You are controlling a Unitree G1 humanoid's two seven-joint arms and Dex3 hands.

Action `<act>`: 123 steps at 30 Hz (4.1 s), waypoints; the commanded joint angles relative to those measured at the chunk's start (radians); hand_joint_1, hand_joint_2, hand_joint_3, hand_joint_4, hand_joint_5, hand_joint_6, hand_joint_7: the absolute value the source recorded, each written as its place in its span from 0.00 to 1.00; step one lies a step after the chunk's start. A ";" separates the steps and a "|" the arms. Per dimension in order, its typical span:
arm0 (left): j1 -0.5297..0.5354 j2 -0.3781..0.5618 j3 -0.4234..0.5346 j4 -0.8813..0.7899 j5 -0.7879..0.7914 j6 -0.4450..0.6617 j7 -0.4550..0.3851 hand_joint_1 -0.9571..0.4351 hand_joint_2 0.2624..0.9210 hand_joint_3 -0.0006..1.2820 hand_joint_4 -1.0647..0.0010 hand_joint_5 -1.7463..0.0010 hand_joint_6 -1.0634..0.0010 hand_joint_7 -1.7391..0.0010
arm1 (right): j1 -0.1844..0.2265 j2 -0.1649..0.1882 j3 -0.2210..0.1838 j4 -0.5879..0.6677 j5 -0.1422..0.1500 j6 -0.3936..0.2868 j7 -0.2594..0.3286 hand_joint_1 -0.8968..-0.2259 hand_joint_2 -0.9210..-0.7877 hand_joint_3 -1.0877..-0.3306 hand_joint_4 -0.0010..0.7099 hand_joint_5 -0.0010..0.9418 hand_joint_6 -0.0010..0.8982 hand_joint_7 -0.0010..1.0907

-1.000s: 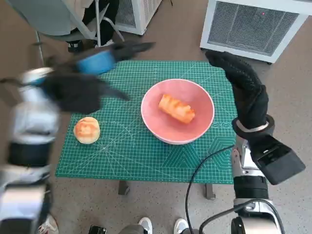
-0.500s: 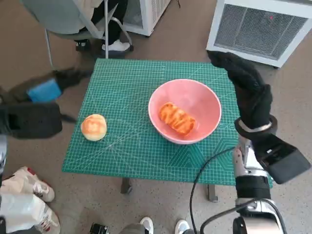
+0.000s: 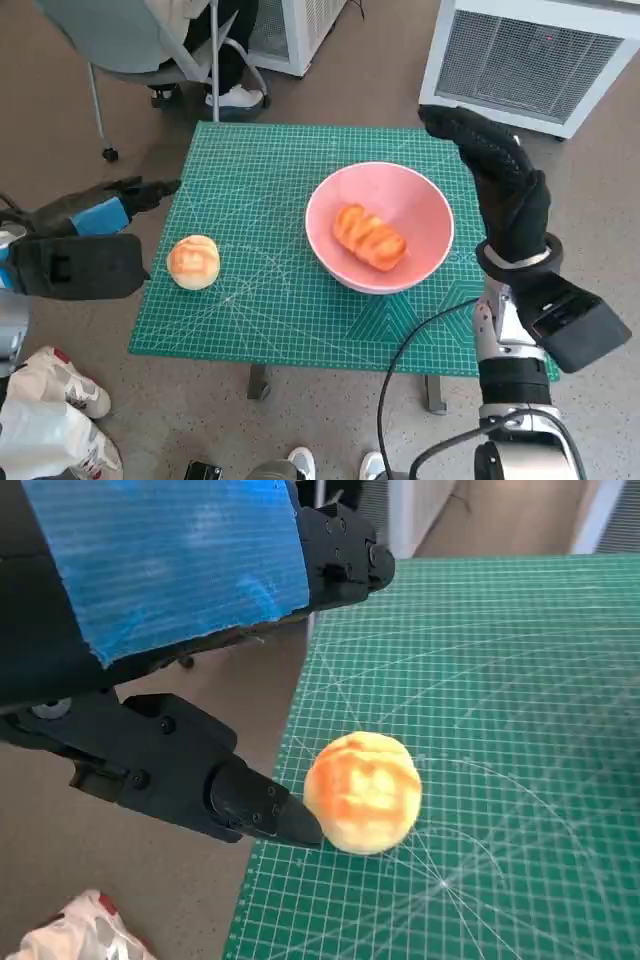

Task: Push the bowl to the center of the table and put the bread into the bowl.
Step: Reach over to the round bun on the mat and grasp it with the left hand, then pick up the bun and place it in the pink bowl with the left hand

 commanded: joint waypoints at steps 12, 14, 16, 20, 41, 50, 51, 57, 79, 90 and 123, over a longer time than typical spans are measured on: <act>-0.056 -0.094 -0.119 0.221 0.052 -0.053 0.068 0.47 0.80 0.00 0.97 1.00 0.83 0.98 | -0.011 -0.013 -0.017 0.034 0.021 -0.002 0.037 0.39 0.00 0.41 0.43 0.06 0.00 0.62; -0.066 -0.105 -0.129 0.247 0.056 -0.055 0.075 0.48 0.80 0.00 0.97 1.00 0.83 0.98 | -0.010 -0.013 -0.018 0.028 0.020 0.000 0.036 0.39 0.00 0.41 0.43 0.06 0.00 0.62; -0.077 -0.116 -0.140 0.277 0.059 -0.060 0.083 0.48 0.80 0.00 0.96 0.99 0.82 0.98 | -0.009 -0.013 -0.019 0.024 0.019 0.003 0.035 0.39 0.00 0.41 0.43 0.06 0.00 0.62; -0.093 -0.136 -0.160 0.330 0.067 -0.070 0.093 0.50 0.80 0.00 0.93 0.99 0.80 0.98 | -0.005 -0.014 -0.021 0.017 0.017 0.007 0.033 0.38 0.00 0.42 0.43 0.06 0.00 0.62; -0.122 -0.212 -0.228 0.515 0.125 -0.125 0.243 0.66 0.91 0.03 0.48 0.80 0.46 0.91 | 0.007 -0.021 -0.024 -0.001 0.001 0.016 0.026 0.38 0.00 0.42 0.43 0.06 0.00 0.65; -0.090 -0.199 -0.215 0.511 0.117 -0.202 0.338 0.69 0.99 0.08 0.42 0.27 0.40 0.38 | 0.012 -0.022 -0.024 -0.007 0.008 0.022 0.034 0.38 0.00 0.43 0.43 0.06 0.00 0.66; -0.089 -0.198 -0.213 0.511 0.115 -0.208 0.342 0.69 0.99 0.08 0.42 0.27 0.39 0.39 | 0.013 -0.022 -0.024 -0.008 0.010 0.023 0.035 0.38 0.00 0.43 0.43 0.06 0.00 0.66; -0.093 -0.181 -0.176 0.445 0.083 -0.213 0.329 0.69 0.98 0.08 0.38 0.27 0.41 0.37 | 0.017 -0.023 -0.024 -0.010 0.015 0.025 0.042 0.37 0.00 0.43 0.43 0.06 0.00 0.65; -0.298 -0.333 -0.088 0.067 0.046 -0.228 0.443 0.69 1.00 0.03 0.29 0.41 0.40 0.30 | 0.004 -0.027 -0.027 0.005 0.014 0.035 0.057 0.38 0.00 0.42 0.43 0.06 0.00 0.63; -0.469 -0.480 -0.224 0.194 0.157 -0.349 0.526 0.69 1.00 0.03 0.33 0.38 0.36 0.33 | 0.010 -0.025 -0.020 -0.025 0.007 0.056 0.052 0.37 0.00 0.42 0.42 0.06 0.00 0.62; -0.518 -0.655 -0.358 0.410 0.198 -0.189 0.299 0.37 0.84 0.04 1.00 1.00 1.00 0.75 | 0.038 -0.054 -0.034 -0.080 0.011 0.085 0.045 0.33 0.00 0.44 0.42 0.06 0.00 0.62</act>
